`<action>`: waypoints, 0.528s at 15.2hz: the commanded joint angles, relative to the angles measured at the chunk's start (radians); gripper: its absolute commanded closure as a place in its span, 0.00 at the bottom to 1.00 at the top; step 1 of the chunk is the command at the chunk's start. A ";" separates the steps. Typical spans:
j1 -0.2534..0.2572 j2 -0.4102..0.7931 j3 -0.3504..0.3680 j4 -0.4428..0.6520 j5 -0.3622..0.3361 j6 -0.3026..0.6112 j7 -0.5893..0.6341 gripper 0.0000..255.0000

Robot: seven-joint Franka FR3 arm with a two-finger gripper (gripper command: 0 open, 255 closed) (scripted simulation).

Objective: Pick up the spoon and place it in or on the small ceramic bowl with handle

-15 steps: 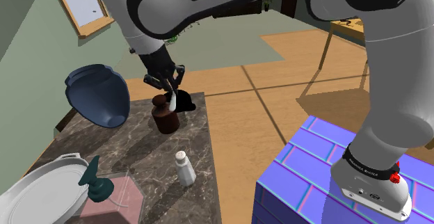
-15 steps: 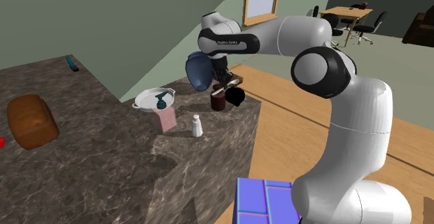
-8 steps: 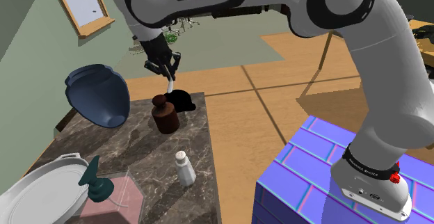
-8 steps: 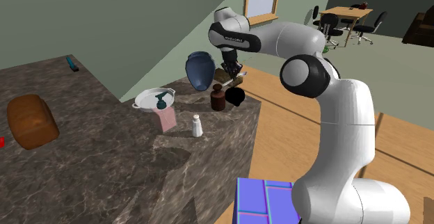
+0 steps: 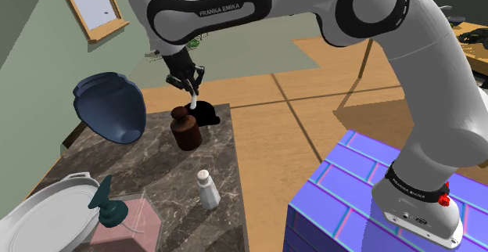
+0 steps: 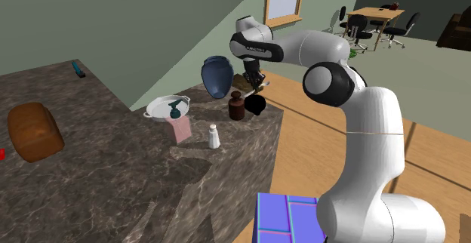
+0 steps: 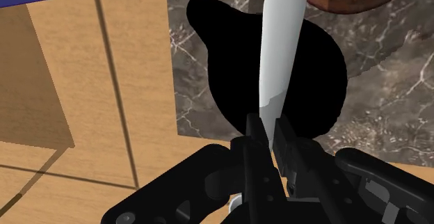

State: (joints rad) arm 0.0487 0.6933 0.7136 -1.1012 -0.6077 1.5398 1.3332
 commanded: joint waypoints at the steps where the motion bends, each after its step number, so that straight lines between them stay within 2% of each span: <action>1: -0.010 -0.001 0.000 -0.031 -0.001 0.027 0.008 1.00; 8: -0.034 0.006 -0.002 -0.122 -0.009 0.112 0.036 1.00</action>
State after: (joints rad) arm 0.0166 0.6954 0.7124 -1.2146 -0.6146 1.6413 1.3678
